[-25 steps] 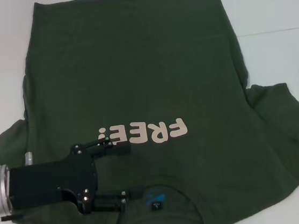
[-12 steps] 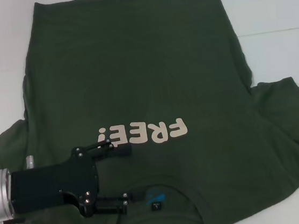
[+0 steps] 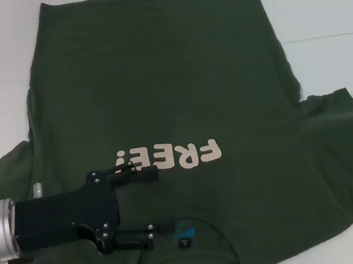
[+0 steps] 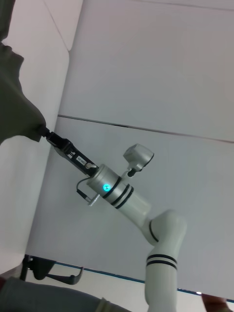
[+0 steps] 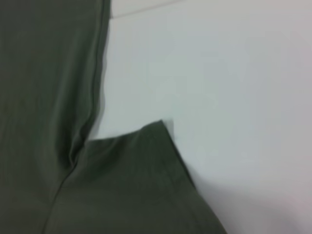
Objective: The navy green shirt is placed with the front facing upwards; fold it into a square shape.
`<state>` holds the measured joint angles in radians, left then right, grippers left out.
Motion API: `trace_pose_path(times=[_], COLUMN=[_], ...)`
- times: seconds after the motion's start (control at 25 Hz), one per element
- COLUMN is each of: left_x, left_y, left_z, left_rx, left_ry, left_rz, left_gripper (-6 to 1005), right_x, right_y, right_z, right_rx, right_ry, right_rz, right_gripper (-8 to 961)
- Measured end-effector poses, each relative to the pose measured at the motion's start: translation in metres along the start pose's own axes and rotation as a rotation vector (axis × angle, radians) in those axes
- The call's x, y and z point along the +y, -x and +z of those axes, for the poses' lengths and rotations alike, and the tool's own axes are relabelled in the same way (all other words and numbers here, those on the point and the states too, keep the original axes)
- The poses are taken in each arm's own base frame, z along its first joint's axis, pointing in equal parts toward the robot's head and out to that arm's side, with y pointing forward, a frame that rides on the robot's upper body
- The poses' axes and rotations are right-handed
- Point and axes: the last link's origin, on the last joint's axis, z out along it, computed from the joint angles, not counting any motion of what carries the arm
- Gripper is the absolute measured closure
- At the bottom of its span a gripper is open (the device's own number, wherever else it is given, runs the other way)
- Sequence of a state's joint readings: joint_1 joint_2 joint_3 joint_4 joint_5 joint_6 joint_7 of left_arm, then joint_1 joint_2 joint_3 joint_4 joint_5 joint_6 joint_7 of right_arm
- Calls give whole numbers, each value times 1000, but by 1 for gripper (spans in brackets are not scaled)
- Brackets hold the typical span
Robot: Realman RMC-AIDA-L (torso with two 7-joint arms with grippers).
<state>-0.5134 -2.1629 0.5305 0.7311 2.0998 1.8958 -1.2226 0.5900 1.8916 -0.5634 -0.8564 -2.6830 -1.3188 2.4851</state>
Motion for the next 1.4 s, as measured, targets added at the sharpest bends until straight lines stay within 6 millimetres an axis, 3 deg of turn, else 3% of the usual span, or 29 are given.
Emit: trace_pose_path(times=[0.24,0.56,0.88,1.24,1.4], left_x=[1,2,2,2,3], left_y=[2,3,3,2,2], left_z=[2,2,1,-1,-1], left_rx=[18,46,51,68,70], left_ry=[-1,-15,-19,-26,-29], left_rz=[-15,-27,-30,-31,-33], left_gripper=[87,87,87,87,87], right_x=[6,28,72,132,148], right_y=[10,21,31,24,22], right_z=[1,-6,-17,8,14], right_rx=[-34,-69,-90,-29,-40], right_ry=[3,112,347,460,489], right_rz=[-40,-75,-102,-256,-322], right_gripper=[921,922,921,921,922])
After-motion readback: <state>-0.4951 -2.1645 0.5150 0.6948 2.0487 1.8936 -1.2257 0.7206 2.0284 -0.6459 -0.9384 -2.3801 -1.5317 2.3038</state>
